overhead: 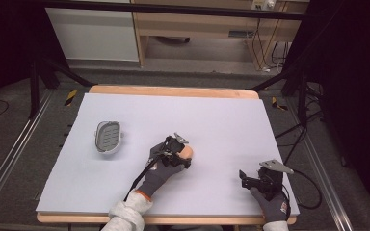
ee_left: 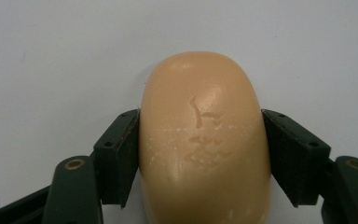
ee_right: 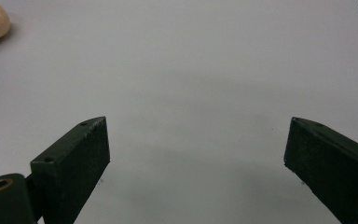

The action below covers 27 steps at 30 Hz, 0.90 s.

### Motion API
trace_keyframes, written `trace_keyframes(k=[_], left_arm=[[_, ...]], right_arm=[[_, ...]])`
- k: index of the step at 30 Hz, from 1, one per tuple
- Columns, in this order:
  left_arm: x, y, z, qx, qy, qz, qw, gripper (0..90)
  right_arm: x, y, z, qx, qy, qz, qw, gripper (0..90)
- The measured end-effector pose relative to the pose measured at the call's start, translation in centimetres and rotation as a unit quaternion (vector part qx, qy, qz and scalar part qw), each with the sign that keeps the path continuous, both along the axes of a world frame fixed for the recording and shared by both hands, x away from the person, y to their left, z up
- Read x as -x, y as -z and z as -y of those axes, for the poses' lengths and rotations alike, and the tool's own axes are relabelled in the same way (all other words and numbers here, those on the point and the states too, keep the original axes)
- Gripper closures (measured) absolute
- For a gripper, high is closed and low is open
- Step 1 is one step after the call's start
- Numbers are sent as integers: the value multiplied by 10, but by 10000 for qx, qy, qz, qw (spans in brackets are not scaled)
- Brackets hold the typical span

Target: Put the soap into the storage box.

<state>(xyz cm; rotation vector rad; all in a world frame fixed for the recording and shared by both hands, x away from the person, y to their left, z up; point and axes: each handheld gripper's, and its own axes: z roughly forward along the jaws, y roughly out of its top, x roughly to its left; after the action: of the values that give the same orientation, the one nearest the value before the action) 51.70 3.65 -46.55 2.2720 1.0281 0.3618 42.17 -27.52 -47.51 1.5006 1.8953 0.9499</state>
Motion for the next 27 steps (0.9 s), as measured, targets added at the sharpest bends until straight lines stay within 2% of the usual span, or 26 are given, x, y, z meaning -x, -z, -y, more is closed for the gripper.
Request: trace_keyframes(k=[2, 8, 16, 26, 27], left_arm=[[3, -7, -3, 88, 41, 66, 9999, 310], [8, -19, -11, 166, 60, 160, 9997, 310], [17, -36, -31, 387, 82, 299, 9988, 311], [23, -48, -54, 501, -65, 426, 9978, 311], [24, -49, -60, 560, -140, 456, 9973, 311]], right_arm=[[1, -1, 0, -12, -4, -2, 10000, 70], [1, -1, 0, -18, 0, 0, 10000, 70], [1, -1, -1, 10, -3, 16, 10000, 69], [1, -1, -1, 5, 7, 18, 10000, 69], [1, -1, -1, 8, 1, 17, 10000, 69]])
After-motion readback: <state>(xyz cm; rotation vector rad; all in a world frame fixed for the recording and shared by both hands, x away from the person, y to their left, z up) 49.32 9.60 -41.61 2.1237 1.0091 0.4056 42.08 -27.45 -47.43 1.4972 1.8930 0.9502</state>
